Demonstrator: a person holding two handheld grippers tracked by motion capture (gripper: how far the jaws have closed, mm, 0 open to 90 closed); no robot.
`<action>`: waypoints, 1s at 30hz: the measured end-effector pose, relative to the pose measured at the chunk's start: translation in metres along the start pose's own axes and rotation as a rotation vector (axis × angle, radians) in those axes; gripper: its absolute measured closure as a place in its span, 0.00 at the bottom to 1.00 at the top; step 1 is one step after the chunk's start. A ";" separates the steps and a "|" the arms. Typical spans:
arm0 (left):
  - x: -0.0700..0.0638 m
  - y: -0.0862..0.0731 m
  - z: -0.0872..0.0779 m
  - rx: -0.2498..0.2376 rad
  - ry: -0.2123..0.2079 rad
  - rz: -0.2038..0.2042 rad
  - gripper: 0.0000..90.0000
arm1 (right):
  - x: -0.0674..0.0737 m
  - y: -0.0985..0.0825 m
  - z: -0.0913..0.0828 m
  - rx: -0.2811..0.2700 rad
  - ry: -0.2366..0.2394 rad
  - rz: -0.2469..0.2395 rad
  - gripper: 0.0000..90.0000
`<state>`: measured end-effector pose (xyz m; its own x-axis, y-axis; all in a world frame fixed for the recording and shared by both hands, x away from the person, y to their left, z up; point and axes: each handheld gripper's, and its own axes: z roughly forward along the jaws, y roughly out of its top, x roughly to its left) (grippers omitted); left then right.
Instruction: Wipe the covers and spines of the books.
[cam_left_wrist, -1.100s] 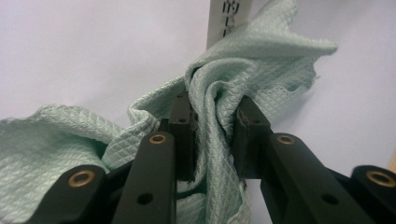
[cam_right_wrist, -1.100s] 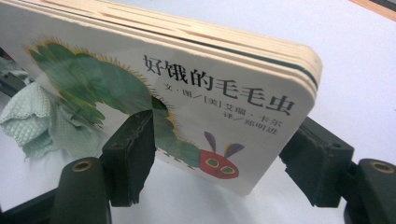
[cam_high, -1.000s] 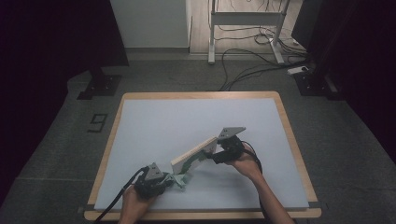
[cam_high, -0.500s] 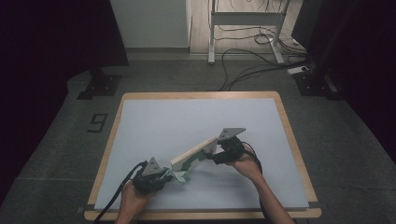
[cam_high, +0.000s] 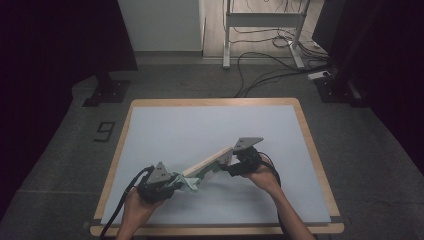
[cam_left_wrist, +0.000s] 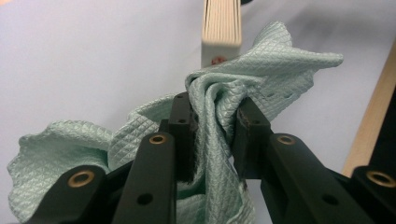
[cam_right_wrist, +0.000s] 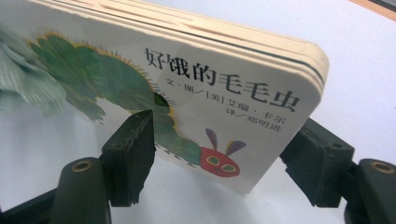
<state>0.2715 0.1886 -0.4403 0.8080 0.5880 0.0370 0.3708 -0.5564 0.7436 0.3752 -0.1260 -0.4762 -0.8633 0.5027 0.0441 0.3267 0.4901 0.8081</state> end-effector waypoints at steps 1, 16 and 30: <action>0.000 0.002 -0.002 -0.005 0.000 -0.001 0.80 | 0.000 0.000 0.000 0.000 0.000 0.000 0.31; 0.000 -0.003 0.000 -0.033 -0.021 -0.027 0.80 | 0.001 -0.002 0.001 -0.001 -0.002 0.007 0.31; 0.002 -0.030 0.030 0.017 -0.033 -0.051 0.80 | 0.001 -0.003 0.001 -0.007 -0.005 0.010 0.31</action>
<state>0.2756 0.1891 -0.4822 0.8024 0.5963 -0.0233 0.4198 -0.5363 0.7322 0.3741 -0.1261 -0.4792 -0.8583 0.5108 0.0491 0.3323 0.4803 0.8117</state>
